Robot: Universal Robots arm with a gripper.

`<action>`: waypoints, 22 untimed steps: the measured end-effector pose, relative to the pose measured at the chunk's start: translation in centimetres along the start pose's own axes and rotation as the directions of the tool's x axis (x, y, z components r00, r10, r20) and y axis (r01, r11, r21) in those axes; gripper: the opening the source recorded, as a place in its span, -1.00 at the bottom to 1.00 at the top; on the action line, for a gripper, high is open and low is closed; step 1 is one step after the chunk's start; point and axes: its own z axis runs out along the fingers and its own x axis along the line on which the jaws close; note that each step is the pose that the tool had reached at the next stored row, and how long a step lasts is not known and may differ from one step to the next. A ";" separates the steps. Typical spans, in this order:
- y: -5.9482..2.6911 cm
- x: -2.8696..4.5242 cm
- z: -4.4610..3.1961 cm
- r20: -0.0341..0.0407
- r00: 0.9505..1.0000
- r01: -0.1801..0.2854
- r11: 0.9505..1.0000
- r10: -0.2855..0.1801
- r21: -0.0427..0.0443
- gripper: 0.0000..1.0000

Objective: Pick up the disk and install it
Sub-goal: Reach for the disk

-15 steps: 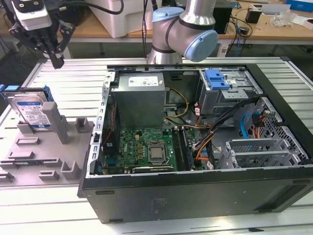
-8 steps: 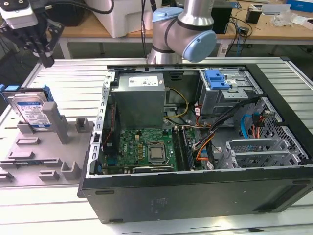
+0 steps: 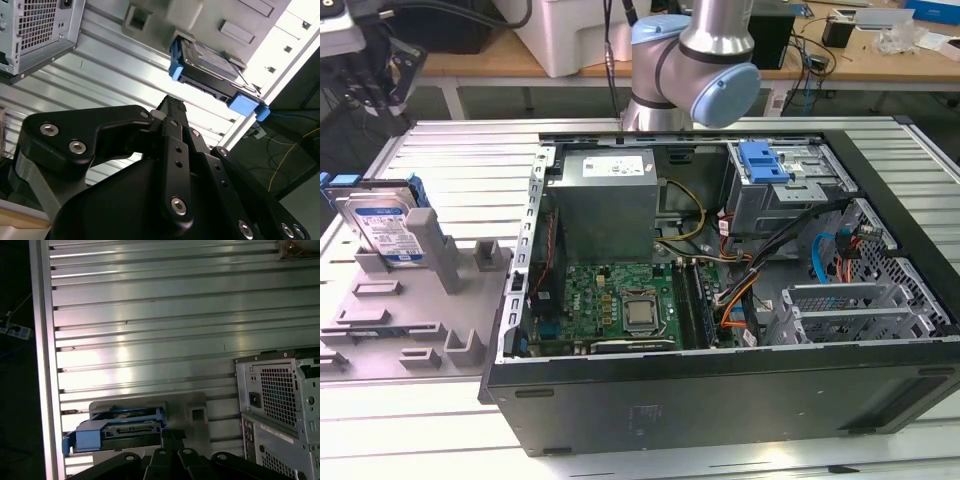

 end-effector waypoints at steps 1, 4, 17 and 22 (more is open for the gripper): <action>-0.01 0.23 -0.01 0.000 1.000 -0.001 1.000 0.001 0.000 -0.79; -0.04 1.15 -0.03 0.000 1.000 -0.004 1.000 0.004 0.000 -0.79; -0.27 5.63 -0.14 0.001 1.000 -0.016 1.000 0.016 0.000 -0.79; -0.27 5.65 -0.15 0.001 1.000 -0.016 1.000 0.016 0.000 -0.79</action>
